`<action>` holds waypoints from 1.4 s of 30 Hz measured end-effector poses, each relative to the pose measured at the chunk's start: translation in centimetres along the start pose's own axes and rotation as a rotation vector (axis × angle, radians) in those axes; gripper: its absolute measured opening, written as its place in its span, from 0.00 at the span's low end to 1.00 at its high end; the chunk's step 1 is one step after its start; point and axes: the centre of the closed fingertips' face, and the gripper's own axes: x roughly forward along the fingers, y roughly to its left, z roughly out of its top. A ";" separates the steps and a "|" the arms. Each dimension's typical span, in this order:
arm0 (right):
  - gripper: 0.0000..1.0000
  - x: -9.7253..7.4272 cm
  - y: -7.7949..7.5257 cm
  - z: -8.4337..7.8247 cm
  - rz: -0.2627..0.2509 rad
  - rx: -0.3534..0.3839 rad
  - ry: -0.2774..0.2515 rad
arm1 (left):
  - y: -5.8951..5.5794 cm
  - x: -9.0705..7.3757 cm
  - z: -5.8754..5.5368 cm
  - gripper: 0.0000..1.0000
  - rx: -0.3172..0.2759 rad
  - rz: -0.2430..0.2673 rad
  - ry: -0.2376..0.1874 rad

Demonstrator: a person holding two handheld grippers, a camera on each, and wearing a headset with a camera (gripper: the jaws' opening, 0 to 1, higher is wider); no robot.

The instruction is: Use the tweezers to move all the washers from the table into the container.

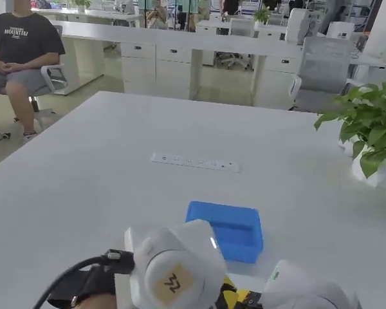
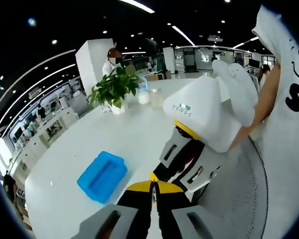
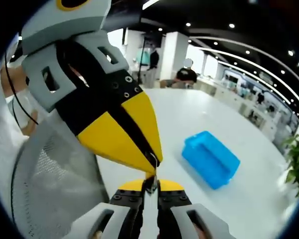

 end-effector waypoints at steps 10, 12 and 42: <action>0.08 1.0 -1.2 -2.3 -0.039 -0.034 0.064 | -0.4 1.7 -2.7 0.00 0.259 -0.085 0.066; 0.08 1.4 -1.4 -3.4 -0.043 -0.036 0.104 | -0.2 2.5 -3.7 0.00 0.274 -0.111 0.090; 0.25 -2.5 -3.3 -2.8 -0.087 0.249 -0.022 | 1.3 6.7 -13.7 0.00 0.252 -0.235 0.323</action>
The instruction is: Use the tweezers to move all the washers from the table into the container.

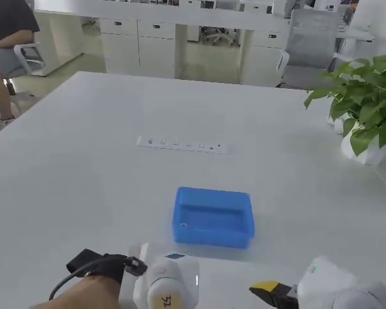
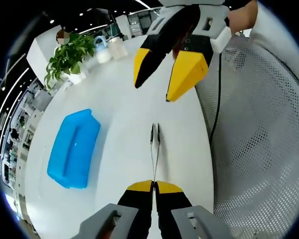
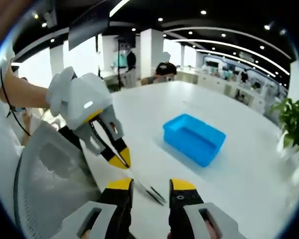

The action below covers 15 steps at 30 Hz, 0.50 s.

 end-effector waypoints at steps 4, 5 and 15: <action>0.28 -1.1 -0.6 0.6 -0.032 0.065 -0.043 | -0.1 0.9 -0.9 0.00 -0.011 -0.021 0.037; 0.29 -1.4 -0.7 0.7 -0.042 0.078 -0.051 | -0.1 1.1 -1.2 0.00 -0.021 -0.029 0.047; 0.32 -2.5 -1.8 0.7 -0.105 0.120 -0.073 | 0.3 1.8 -1.6 0.00 -0.035 -0.042 0.081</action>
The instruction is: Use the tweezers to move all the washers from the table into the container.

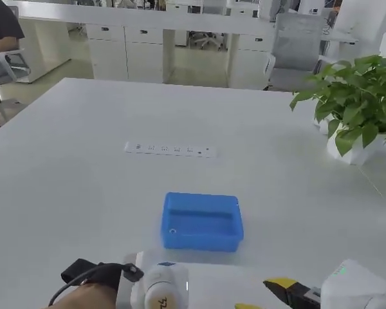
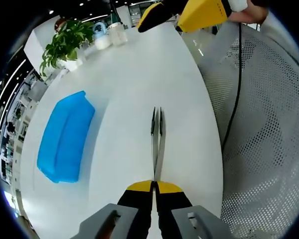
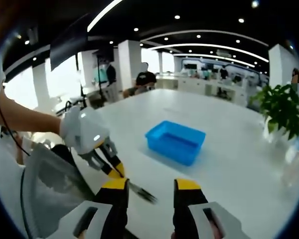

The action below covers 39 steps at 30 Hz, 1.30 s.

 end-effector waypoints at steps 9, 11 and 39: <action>0.37 -0.9 -1.0 1.2 -0.030 0.024 -0.039 | 0.9 -0.2 -0.1 0.08 -0.013 0.083 -0.030; 0.39 -1.1 -1.1 1.5 -0.035 0.024 -0.047 | 0.7 -0.5 0.0 0.21 -0.086 0.068 -0.038; 0.72 -2.4 -5.2 2.8 -0.116 0.143 -0.122 | 3.4 -13.8 -0.3 0.99 -0.788 0.501 -0.385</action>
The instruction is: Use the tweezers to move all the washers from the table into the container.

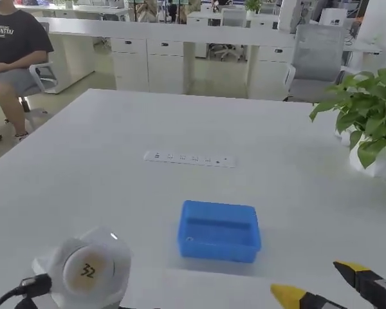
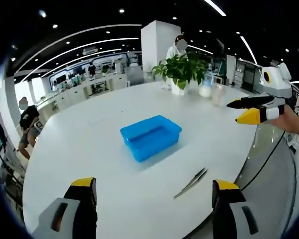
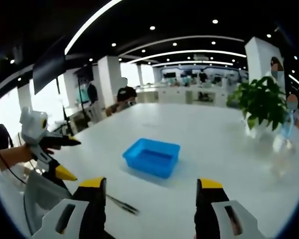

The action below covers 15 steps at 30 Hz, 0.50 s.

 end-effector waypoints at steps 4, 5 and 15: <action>0.76 -0.1 -0.3 0.2 -0.002 0.020 -0.009 | 0.2 -1.0 1.0 0.99 -0.033 0.019 -0.034; 0.78 -0.1 -0.4 0.3 -0.004 0.027 -0.013 | 0.4 -1.4 1.3 0.99 -0.044 0.046 -0.050; 0.86 -0.1 -0.8 -0.5 -0.026 0.038 0.008 | 1.0 -2.4 1.2 0.99 -0.074 0.078 -0.065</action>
